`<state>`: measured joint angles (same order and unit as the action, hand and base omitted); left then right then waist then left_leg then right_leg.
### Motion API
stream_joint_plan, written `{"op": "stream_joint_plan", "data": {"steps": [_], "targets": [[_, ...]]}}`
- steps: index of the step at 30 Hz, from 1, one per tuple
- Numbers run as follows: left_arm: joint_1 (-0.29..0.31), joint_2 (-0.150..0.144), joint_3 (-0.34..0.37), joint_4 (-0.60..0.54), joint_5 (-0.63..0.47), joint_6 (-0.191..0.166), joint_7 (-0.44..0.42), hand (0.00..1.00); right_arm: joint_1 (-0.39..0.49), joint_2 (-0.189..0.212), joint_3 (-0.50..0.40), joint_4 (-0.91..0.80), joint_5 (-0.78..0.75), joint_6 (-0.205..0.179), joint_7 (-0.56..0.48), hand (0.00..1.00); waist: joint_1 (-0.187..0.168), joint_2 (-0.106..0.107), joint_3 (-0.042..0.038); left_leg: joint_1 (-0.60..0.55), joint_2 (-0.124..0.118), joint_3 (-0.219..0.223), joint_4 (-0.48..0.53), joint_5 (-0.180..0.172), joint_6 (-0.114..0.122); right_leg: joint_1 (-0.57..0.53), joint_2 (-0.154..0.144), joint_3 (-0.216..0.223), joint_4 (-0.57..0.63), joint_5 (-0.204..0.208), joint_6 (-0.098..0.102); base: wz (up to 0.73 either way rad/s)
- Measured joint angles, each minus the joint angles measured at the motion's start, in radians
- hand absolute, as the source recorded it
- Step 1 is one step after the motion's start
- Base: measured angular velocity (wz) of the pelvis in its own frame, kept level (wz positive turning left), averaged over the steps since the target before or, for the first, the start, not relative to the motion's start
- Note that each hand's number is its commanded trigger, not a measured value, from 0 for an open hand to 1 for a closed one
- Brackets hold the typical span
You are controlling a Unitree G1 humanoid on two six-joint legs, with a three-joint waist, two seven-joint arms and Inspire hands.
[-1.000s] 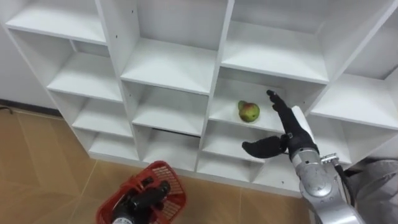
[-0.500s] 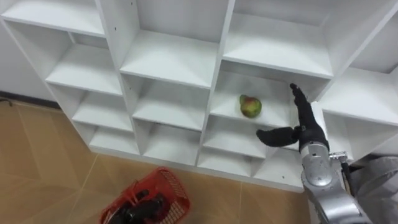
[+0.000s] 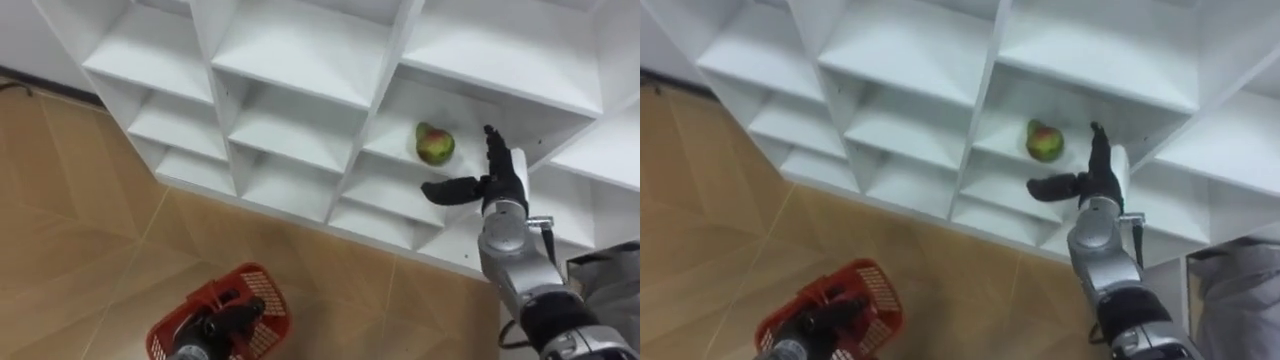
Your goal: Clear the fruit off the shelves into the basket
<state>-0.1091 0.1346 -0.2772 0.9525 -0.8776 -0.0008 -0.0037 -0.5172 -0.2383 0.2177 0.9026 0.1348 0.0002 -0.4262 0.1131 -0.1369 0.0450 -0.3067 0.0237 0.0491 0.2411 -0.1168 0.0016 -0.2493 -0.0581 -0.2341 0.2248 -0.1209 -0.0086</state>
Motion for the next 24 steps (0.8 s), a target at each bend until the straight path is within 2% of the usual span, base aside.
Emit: {"op": "stream_joint_plan", "data": {"steps": [2, 6, 12, 24], "targets": [[-0.012, -0.002, 0.0, 0.017, -0.001, -0.005, 0.0, 1.0, -0.026, 0.0, -0.004, 0.036, 0.001, -0.001, -0.012, 0.0, 0.004, -0.002, 0.0016, -0.014, -0.001, -0.008, 0.004, 0.0, 0.0, -0.007, 0.0, -0.006, 0.0, 0.001, 0.001, 0.12], [-0.038, -0.002, 0.0, 0.02, -0.002, -0.006, -0.001, 1.0, -0.076, -0.003, -0.005, 0.077, 0.059, -0.019, -0.024, 0.0, 0.006, -0.007, 0.0102, -0.075, 0.001, -0.024, 0.034, -0.001, 0.0, -0.049, 0.001, -0.015, 0.002, 0.004, -0.003, 0.11], [-0.061, -0.003, 0.001, 0.028, -0.006, -0.012, 0.0, 1.0, -0.084, -0.005, -0.007, 0.107, 0.078, -0.025, -0.024, 0.0, 0.006, 0.0, 0.0203, -0.122, 0.0, -0.03, 0.052, -0.001, 0.001, -0.09, 0.0, -0.018, 0.015, 0.005, -0.003, 0.02], [-0.073, -0.009, -0.019, 0.062, -0.013, -0.027, 0.0, 1.0, -0.108, -0.005, -0.007, 0.105, 0.101, -0.028, -0.022, 0.0, 0.012, 0.002, 0.022, -0.126, 0.0, -0.019, 0.044, 0.0, 0.002, -0.113, -0.005, -0.015, 0.034, 0.005, -0.003, -0.02]]}}
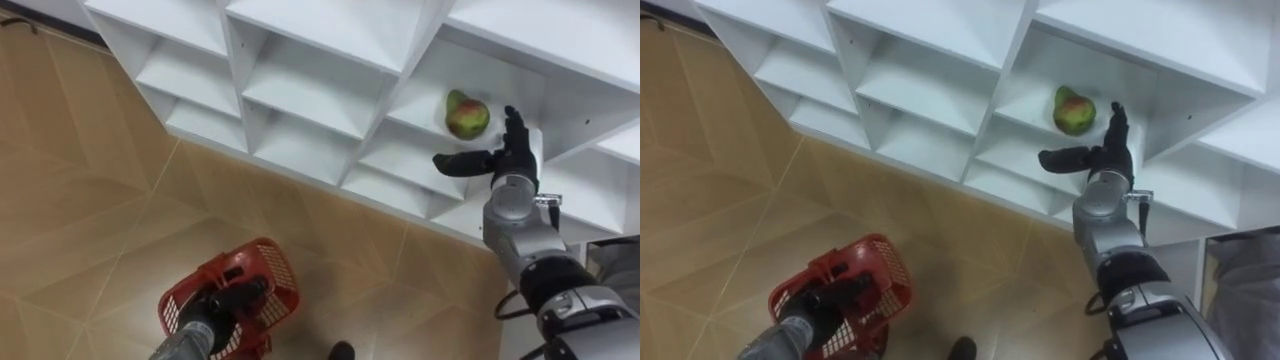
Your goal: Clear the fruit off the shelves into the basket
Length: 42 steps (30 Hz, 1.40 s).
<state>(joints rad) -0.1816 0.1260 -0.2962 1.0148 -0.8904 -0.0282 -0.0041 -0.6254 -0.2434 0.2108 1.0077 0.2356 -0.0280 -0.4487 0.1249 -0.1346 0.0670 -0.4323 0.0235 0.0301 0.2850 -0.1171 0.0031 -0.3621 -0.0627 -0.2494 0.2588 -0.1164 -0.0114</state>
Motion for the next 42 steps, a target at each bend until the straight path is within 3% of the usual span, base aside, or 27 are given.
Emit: {"op": "stream_joint_plan", "data": {"steps": [12, 25, 42], "targets": [[-0.001, -0.017, -0.019, 0.0, 0.001, -0.006, -0.004, 1.0, -0.058, -0.007, -0.009, -0.002, -0.001, -0.006, 0.004, 0.0, -0.004, -0.001, -0.0007, -0.005, -0.001, -0.001, 0.004, 0.001, 0.001, -0.007, -0.002, 0.0, 0.006, 0.0, 0.0, 0.0], [0.008, -0.021, -0.062, 0.001, 0.0, -0.007, -0.005, 1.0, -0.063, -0.01, -0.037, -0.002, -0.001, -0.006, -0.017, 0.0, 0.003, -0.001, -0.0007, 0.005, -0.003, -0.001, 0.003, 0.011, 0.002, -0.006, -0.005, 0.004, 0.022, 0.0, 0.0, 0.0], [0.003, -0.023, -0.062, 0.007, 0.001, -0.008, -0.005, 1.0, -0.063, -0.011, -0.037, 0.001, -0.001, -0.006, -0.029, 0.0, 0.018, -0.003, 0.0011, -0.004, -0.003, -0.002, 0.0, 0.013, 0.001, -0.023, -0.008, 0.002, 0.034, 0.0, 0.0, 0.0]]}}
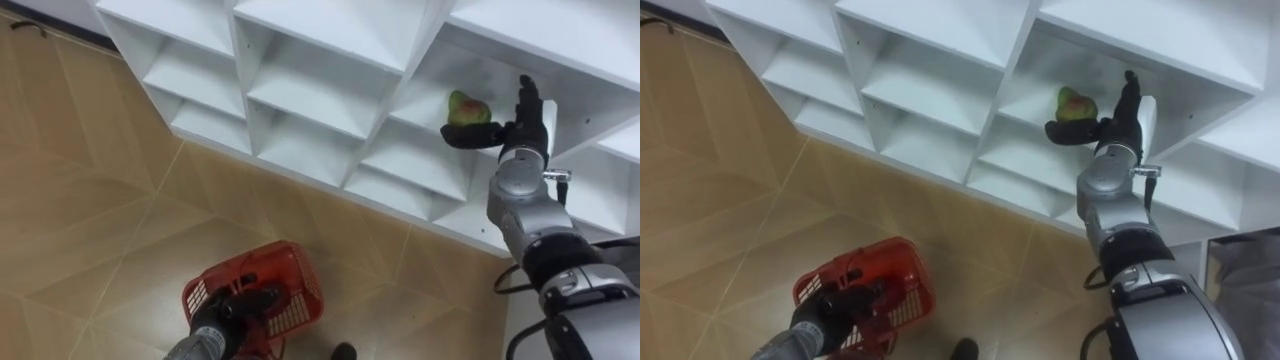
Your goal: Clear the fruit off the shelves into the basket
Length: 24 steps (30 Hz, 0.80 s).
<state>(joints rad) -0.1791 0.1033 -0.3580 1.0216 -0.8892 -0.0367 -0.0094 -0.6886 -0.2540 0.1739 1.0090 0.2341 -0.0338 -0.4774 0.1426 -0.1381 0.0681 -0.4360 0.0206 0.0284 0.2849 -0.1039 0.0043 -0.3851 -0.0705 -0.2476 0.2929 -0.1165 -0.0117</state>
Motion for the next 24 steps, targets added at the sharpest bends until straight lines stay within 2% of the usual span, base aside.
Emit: {"op": "stream_joint_plan", "data": {"steps": [5, 11, 24], "targets": [[0.002, -0.001, 0.0, 0.001, -0.001, -0.009, 0.0, 1.0, 0.0, 0.0, 0.0, 0.01, -0.006, 0.0, 0.0, 0.0, 0.001, -0.001, 0.0014, -0.013, 0.0, 0.001, 0.003, 0.001, 0.001, -0.015, -0.003, 0.0, 0.003, 0.0, 0.0, -0.01], [-0.002, -0.001, 0.0, 0.001, -0.006, -0.015, 0.0, 1.0, -0.022, 0.0, 0.0, 0.055, -0.009, 0.0, 0.0, 0.0, 0.001, -0.002, 0.0099, -0.017, 0.0, 0.0, 0.004, 0.001, 0.001, -0.016, -0.004, -0.001, 0.003, 0.0, -0.001, 0.0], [-0.004, -0.001, -0.001, 0.001, -0.022, -0.015, 0.0, 1.0, -0.042, -0.001, 0.0, 0.08, -0.009, 0.001, 0.0, 0.0, 0.003, 0.0, 0.0125, -0.025, 0.0, -0.004, 0.005, 0.001, 0.001, -0.022, -0.004, -0.005, 0.001, -0.001, -0.001, 0.01]]}}
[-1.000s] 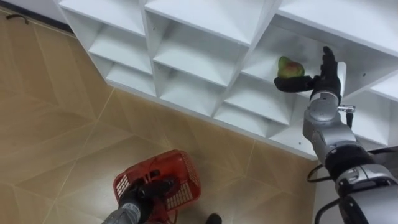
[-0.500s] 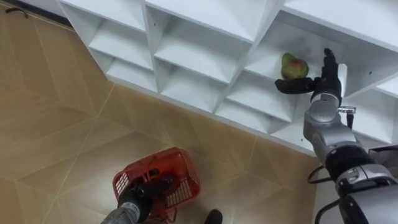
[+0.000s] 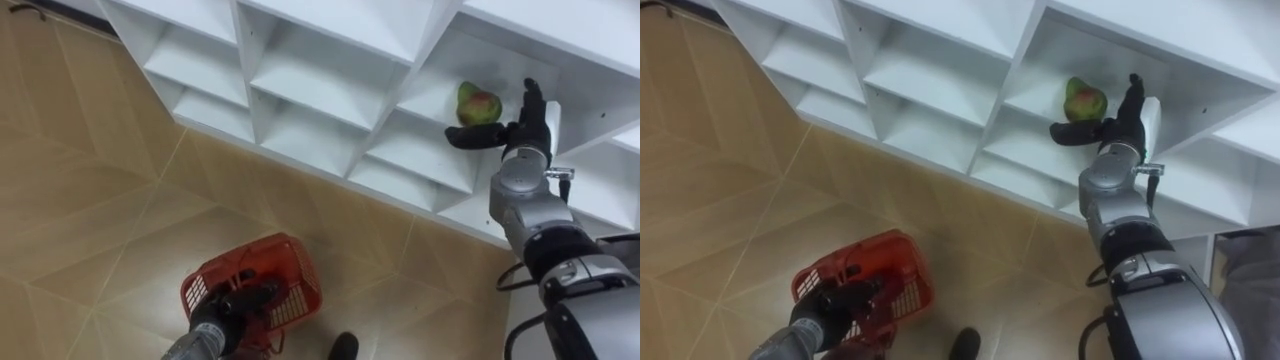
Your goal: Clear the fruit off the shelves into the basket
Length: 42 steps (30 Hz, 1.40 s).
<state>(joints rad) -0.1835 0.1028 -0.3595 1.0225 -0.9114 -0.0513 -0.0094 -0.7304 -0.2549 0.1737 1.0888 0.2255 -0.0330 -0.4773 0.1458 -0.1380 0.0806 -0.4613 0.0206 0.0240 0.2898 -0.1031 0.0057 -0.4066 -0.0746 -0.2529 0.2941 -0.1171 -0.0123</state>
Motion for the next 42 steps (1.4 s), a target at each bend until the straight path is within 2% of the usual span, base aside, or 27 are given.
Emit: {"op": "stream_joint_plan", "data": {"steps": [4, 11, 18, 19, 21, 22, 23, 30, 38, 42], "targets": [[0.0, 0.0, 0.0, 0.0, 0.0, 0.0, 0.0, 1.0, 0.0, 0.0, 0.0, 0.001, 0.001, 0.0, -0.003, 0.0, 0.006, 0.0, 0.0003, 0.0, -0.001, -0.001, 0.0, 0.0, 0.0, 0.0, 0.001, -0.001, 0.0, 0.0, 0.0, 0.0], [-0.008, -0.01, -0.001, 0.0, -0.001, -0.002, -0.002, 1.0, -0.003, 0.0, 0.0, 0.003, 0.003, 0.0, -0.004, 0.0, 0.038, -0.004, 0.003, -0.019, -0.002, 0.0, 0.003, 0.001, 0.0, -0.02, -0.001, -0.001, 0.008, 0.0, 0.0, 0.0], [-0.009, -0.013, -0.001, 0.0, -0.001, -0.003, -0.003, 1.0, -0.013, -0.002, 0.0, 0.003, 0.003, 0.0, -0.004, 0.02, 0.043, -0.008, 0.0065, -0.03, -0.003, -0.004, 0.003, 0.003, 0.004, -0.034, -0.008, -0.01, 0.014, -0.001, 0.0, 0.01], [-0.009, -0.013, -0.001, 0.0, -0.001, -0.003, -0.004, 1.0, -0.014, -0.002, 0.0, 0.004, 0.003, 0.0, -0.004, 0.4, 0.043, -0.007, 0.0066, -0.031, -0.003, -0.004, 0.003, 0.003, 0.004, -0.034, -0.008, -0.01, 0.014, -0.001, 0.0, 0.04], [-0.007, -0.012, -0.001, 0.0, 0.0, -0.003, -0.005, 1.0, -0.031, -0.002, 0.0, 0.026, 0.003, 0.0, -0.004, 0.64, 0.043, -0.006, 0.0074, -0.031, -0.004, -0.004, 0.003, 0.004, 0.005, -0.034, -0.01, -0.012, 0.014, -0.001, 0.0, 0.0], [-0.007, -0.012, -0.002, 0.0, 0.0, -0.003, -0.005, 1.0, -0.036, -0.003, 0.0, 0.034, 0.003, 0.0, -0.004, 0.91, 0.044, -0.006, 0.0076, -0.031, -0.005, -0.004, 0.003, 0.004, 0.005, -0.034, -0.011, -0.012, 0.014, -0.001, 0.001, 0.0], [-0.007, -0.012, -0.002, 0.0, 0.0, -0.004, -0.007, 1.0, -0.042, -0.004, 0.0, 0.042, 0.003, 0.0, -0.004, 1.0, 0.045, -0.006, 0.0077, -0.031, -0.011, -0.004, 0.003, 0.004, 0.005, -0.034, -0.011, -0.012, 0.014, -0.001, 0.001, 0.0], [-0.003, -0.011, -0.029, -0.004, 0.0, -0.015, -0.007, 1.0, -0.056, -0.024, 0.0, 0.07, 0.006, 0.0, -0.017, 1.0, 0.056, -0.005, 0.0094, -0.031, -0.012, -0.003, 0.002, 0.005, 0.007, -0.034, -0.012, -0.011, 0.015, -0.001, 0.001, 0.0], [-0.003, -0.006, -0.029, -0.009, 0.0, -0.016, -0.008, 1.0, -0.057, -0.024, 0.0, 0.071, 0.006, -0.003, -0.025, 1.0, 0.059, -0.003, 0.011, -0.031, -0.012, -0.003, 0.0, 0.006, 0.007, -0.035, -0.012, -0.01, 0.013, -0.001, 0.001, 0.0], [-0.005, 0.007, -0.041, -0.015, -0.002, -0.016, -0.011, 1.0, -0.058, -0.025, 0.002, 0.078, 0.007, -0.01, -0.03, 1.0, 0.062, -0.003, 0.011, -0.031, -0.011, -0.004, 0.001, 0.006, 0.007, -0.035, -0.011, -0.01, 0.013, -0.001, 0.001, 0.0]]}}
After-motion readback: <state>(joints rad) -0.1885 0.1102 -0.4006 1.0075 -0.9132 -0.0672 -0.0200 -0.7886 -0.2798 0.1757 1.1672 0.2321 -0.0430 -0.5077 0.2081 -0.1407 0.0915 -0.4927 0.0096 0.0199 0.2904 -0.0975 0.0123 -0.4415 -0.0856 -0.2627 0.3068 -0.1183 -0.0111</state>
